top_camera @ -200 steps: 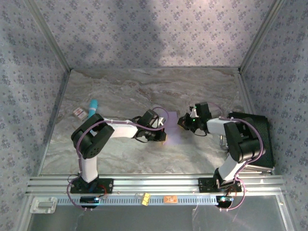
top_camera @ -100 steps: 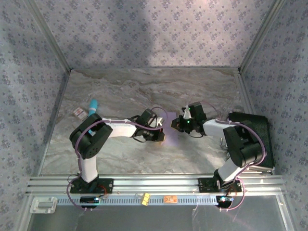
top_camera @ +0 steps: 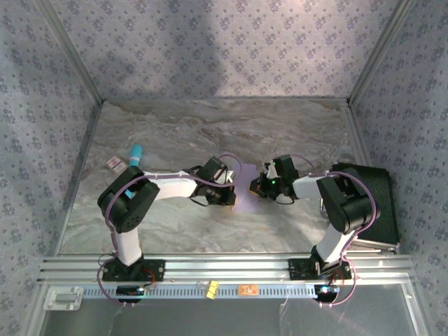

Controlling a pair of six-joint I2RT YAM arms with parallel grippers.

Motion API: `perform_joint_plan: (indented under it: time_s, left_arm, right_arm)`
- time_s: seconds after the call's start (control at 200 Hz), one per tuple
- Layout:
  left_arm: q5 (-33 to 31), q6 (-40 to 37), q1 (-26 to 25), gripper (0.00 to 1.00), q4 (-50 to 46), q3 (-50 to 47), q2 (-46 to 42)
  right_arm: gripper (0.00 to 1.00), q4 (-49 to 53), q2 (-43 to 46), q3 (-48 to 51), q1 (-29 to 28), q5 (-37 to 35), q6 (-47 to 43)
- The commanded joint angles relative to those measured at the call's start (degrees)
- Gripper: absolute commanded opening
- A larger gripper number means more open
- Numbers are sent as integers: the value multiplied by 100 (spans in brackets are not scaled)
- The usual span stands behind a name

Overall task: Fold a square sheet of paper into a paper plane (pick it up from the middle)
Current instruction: Fold the triangle a second time at the center of the table.

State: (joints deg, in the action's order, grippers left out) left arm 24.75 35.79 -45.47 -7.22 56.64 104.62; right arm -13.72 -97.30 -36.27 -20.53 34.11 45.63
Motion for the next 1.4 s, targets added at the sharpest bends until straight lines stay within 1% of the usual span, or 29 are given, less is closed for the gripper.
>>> perform_joint_plan:
  time_s: [0.0,0.12,0.255,0.58,0.885,1.029,1.159,1.304,1.394]
  left_arm:
    - [-47,362,6,2,-310,373,-333]
    - [135,581,-76,3,-69,428,-339]
    - [303,726,-161,2,5,577,-104]
    - [381,901,-228,2,331,761,399]
    - [315,911,-244,3,553,466,724]
    - [141,824,-319,3,700,159,784]
    - [114,840,-323,3,923,-102,759]
    - [-12,828,-324,4,804,-154,555]
    - [33,798,-322,4,749,-69,395]
  right_arm:
    - [0,234,-79,156,-16,-358,31]
    - [0,265,-55,155,-15,-378,44]
    - [0,246,-48,177,-25,-379,81]
    - [0,294,31,191,-25,-413,86]
    - [0,334,53,199,-12,-414,46]
    - [0,346,29,191,0,-392,18]
    - [0,326,35,199,43,-378,39]
    - [0,432,49,182,77,-399,21]
    - [0,432,39,189,102,-388,11]
